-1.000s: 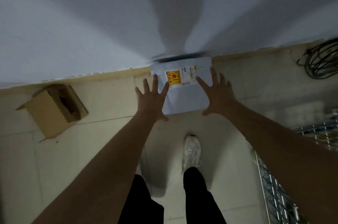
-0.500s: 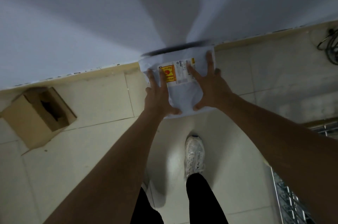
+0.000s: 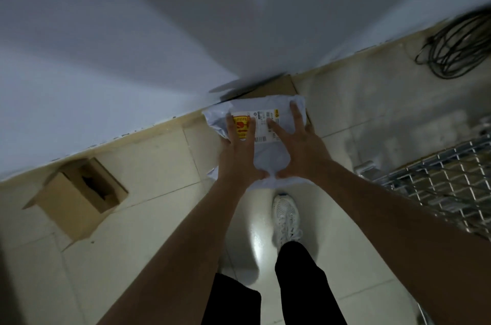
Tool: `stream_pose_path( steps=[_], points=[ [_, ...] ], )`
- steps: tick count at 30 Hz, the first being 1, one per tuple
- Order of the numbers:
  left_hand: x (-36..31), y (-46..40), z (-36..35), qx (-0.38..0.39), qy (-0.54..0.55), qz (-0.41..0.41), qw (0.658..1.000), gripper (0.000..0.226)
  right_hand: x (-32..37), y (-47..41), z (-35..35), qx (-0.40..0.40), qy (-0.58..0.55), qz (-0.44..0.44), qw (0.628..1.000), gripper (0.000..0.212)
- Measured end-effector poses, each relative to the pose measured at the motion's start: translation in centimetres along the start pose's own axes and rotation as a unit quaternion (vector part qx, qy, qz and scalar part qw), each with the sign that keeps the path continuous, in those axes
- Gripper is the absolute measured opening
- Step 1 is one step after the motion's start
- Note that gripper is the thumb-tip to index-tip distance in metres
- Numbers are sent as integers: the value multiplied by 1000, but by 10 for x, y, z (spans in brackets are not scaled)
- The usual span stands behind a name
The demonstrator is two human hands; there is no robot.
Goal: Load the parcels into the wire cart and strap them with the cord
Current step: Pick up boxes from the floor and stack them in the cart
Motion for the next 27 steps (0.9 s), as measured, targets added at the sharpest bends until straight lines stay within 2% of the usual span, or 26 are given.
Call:
stream_pose_path(
  steps=[6,11,15,19,23,27],
  points=[
    [-70,53,81,1,-46,-78,996,139,4,105,82,-68,-16,-76,995,117],
    [-163,131,189,-5,-77,-153,985,127,13,232,175,-128,-45,-153,979,120],
    [-254,183,277,-16,-113,-222,968,121,10,336,249,-188,-66,-222,954,127],
    [-363,203,332,-17,-124,-316,941,118,-30,429,313,-256,-114,-291,915,125],
    [-488,214,338,-27,-173,-402,899,117,-94,513,336,-298,-175,-355,869,125],
    [-611,236,288,-10,-219,-500,838,116,-177,598,304,-327,-255,-431,801,122]
  ],
)
Point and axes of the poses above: each hand's wrist, its own y-axis away from the middle knuckle, its own z-axis out of the back of the hand, x = y × z, the point moved 6 cm from there along -y, towards the middle knuckle, and after that the axes turned 6 degrees about -z, right-handed, at the moved point
